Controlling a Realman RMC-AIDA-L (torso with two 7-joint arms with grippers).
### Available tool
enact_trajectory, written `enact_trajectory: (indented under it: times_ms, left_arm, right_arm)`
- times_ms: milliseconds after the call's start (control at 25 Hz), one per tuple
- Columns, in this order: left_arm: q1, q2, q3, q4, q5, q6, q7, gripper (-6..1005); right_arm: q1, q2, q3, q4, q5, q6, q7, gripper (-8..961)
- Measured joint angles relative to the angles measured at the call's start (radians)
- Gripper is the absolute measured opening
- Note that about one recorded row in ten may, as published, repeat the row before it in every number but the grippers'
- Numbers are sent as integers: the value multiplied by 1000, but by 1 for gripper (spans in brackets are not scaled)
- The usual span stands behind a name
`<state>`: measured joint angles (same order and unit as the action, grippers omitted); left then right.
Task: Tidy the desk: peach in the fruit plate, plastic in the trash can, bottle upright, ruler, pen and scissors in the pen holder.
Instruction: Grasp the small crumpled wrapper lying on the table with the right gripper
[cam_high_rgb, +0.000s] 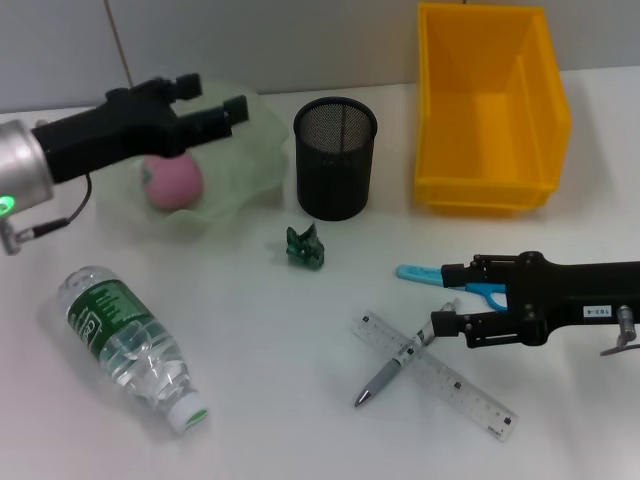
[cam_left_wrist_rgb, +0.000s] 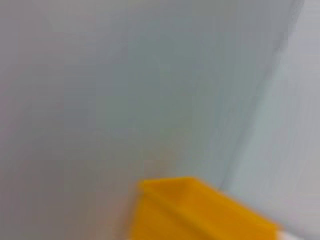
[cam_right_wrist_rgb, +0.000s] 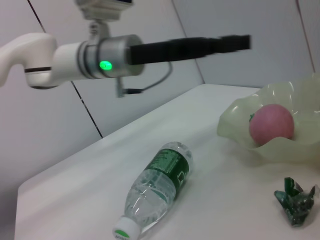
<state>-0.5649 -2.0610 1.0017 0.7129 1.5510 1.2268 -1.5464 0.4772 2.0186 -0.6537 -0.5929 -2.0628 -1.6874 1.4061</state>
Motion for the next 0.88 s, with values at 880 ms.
enact_trajectory:
  times_ms: [880]
  left_arm:
    - [71,4,5,52,367,507,44,850]
  right_arm:
    - [31,-3,-10,-118,-49,-29,149,815]
